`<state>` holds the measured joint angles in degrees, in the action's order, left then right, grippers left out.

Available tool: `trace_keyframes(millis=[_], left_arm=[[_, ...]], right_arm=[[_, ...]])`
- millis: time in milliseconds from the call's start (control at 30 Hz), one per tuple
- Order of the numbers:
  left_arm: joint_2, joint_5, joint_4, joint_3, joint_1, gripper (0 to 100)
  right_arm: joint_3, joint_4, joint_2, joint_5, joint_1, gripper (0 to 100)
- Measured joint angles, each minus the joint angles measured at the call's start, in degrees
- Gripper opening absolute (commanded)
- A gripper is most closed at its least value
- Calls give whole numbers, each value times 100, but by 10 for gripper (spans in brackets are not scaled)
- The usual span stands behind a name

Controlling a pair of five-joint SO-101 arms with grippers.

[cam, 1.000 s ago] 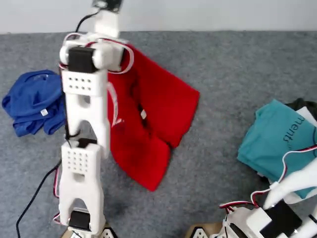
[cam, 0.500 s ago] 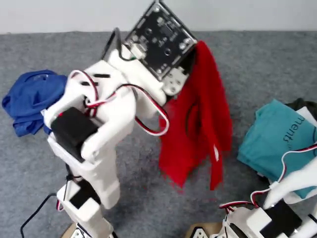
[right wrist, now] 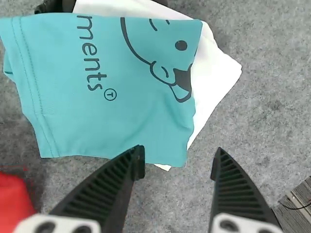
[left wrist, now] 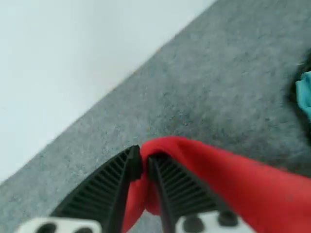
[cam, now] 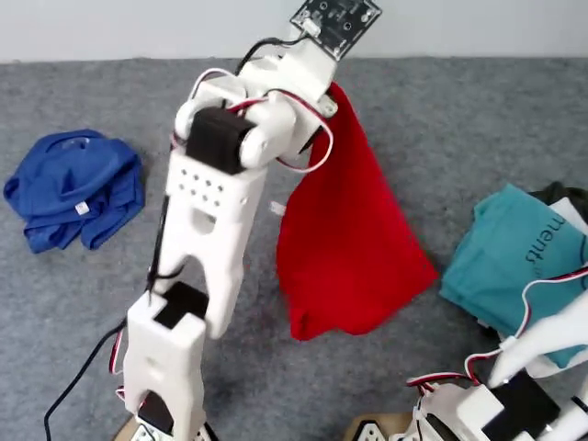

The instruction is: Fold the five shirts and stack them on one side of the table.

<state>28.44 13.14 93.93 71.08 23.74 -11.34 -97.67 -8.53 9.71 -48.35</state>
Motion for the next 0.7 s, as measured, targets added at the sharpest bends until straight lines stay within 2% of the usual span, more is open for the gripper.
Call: trace_keyframes(millis=[233,367,567,700], left_arm=[[70,0,431,967,-158,18],[-642,0,554,1741,-167,18],[-2259,0,554,1758,492,18],[-2822,0,554,1451,826,18]], right_arm=[[0,0,0,0,0,231],[0,0,0,0,0,231],[0,0,0,0,0,231],[0,0,0,0,0,231]])
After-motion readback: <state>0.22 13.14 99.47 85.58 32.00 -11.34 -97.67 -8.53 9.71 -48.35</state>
